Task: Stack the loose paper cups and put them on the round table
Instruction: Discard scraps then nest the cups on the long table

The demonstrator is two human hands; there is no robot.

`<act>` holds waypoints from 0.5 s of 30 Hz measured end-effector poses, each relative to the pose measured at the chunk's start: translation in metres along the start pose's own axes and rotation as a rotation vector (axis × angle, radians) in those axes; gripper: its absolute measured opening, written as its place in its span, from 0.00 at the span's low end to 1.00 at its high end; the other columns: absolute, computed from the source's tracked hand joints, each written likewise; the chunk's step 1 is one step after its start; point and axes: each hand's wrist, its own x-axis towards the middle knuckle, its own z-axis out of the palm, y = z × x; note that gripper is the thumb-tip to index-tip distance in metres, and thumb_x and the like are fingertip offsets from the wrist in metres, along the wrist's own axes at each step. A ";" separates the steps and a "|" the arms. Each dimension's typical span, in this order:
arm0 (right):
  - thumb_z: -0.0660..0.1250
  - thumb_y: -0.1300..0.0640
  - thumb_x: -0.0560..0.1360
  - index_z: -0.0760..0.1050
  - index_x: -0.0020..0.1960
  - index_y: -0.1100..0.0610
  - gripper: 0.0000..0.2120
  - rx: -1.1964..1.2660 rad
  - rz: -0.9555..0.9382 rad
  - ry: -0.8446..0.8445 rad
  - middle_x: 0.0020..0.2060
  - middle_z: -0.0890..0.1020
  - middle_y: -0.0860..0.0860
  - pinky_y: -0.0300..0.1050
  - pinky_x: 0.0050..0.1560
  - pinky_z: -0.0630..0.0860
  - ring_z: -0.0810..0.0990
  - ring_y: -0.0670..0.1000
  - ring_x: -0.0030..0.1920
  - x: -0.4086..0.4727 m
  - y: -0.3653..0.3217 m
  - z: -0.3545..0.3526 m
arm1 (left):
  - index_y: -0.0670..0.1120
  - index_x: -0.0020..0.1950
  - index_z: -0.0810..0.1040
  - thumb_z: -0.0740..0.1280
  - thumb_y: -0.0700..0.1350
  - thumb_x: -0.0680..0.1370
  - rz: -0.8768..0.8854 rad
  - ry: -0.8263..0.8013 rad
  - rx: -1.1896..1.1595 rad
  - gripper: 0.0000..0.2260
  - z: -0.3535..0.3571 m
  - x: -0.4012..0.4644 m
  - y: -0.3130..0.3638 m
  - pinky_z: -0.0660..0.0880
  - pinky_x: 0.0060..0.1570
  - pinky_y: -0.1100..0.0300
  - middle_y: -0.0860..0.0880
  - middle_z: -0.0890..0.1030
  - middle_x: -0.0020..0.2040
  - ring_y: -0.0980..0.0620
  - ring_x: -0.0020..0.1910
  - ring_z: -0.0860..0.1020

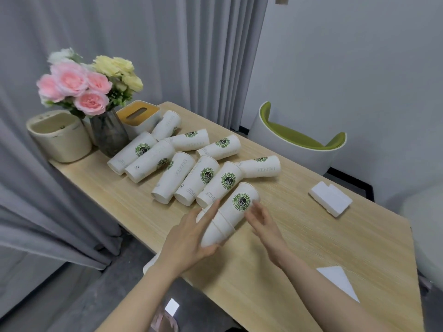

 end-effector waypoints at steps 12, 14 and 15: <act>0.75 0.55 0.70 0.70 0.69 0.42 0.30 -0.684 -0.087 -0.016 0.73 0.63 0.52 0.56 0.73 0.54 0.58 0.52 0.74 0.090 -0.008 -0.015 | 0.68 0.71 0.30 0.65 0.62 0.72 -0.054 -0.034 0.025 0.45 -0.015 -0.012 -0.027 0.73 0.54 0.58 0.51 0.59 0.72 0.51 0.69 0.64; 0.75 0.55 0.68 0.74 0.65 0.42 0.27 -0.733 -0.104 0.037 0.66 0.69 0.50 0.51 0.70 0.58 0.65 0.51 0.70 0.093 -0.007 -0.012 | 0.68 0.70 0.29 0.65 0.62 0.72 -0.067 -0.033 0.024 0.45 -0.018 -0.013 -0.033 0.73 0.54 0.58 0.51 0.59 0.72 0.51 0.69 0.64; 0.75 0.56 0.68 0.76 0.63 0.42 0.25 -0.747 -0.108 0.059 0.62 0.71 0.49 0.49 0.67 0.59 0.67 0.50 0.67 0.094 -0.006 -0.011 | 0.69 0.70 0.29 0.65 0.62 0.72 -0.069 -0.033 0.026 0.45 -0.020 -0.013 -0.035 0.73 0.54 0.58 0.51 0.59 0.72 0.51 0.69 0.63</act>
